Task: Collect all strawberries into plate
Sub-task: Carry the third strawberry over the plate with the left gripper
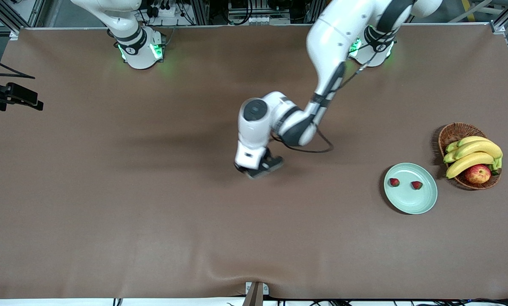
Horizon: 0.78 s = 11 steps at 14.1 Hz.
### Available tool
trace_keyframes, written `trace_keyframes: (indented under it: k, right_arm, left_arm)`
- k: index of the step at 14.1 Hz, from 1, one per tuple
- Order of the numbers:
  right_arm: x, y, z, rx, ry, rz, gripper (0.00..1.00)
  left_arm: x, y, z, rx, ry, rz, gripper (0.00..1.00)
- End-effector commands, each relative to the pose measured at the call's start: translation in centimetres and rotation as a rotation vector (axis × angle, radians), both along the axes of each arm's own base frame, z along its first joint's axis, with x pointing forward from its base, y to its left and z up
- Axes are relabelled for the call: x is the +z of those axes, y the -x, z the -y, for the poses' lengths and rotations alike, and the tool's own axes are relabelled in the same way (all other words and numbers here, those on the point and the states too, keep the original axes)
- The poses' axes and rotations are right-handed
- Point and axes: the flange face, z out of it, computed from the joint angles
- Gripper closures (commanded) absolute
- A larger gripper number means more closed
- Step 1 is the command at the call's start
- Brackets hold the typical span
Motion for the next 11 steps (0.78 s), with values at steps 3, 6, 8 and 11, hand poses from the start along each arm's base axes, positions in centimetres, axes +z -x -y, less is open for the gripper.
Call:
trace_keyframes:
  k: [3, 6, 8, 11]
  right_arm:
    - [0.3, 0.2, -0.1, -0.021, -0.009, -0.002, 0.0]
    - [0.3, 0.2, -0.3, -0.019, -0.012, -0.002, 0.0]
    - [0.2, 0.2, -0.3, -0.02, -0.017, -0.002, 0.0]
    - [0.2, 0.2, -0.3, -0.019, -0.019, -0.002, 0.0]
  left_arm:
    - [2.6, -10.1, -19.2, 0.315, -0.065, -0.067, 1.0]
    - [1.6, -13.2, -31.3, 0.438, -0.108, -0.139, 1.0]
    - [0.4, -13.5, -38.5, 0.479, -0.137, -0.203, 1.0]
    - [1.1, -11.8, -46.2, 0.407, -0.152, -0.258, 1.0]
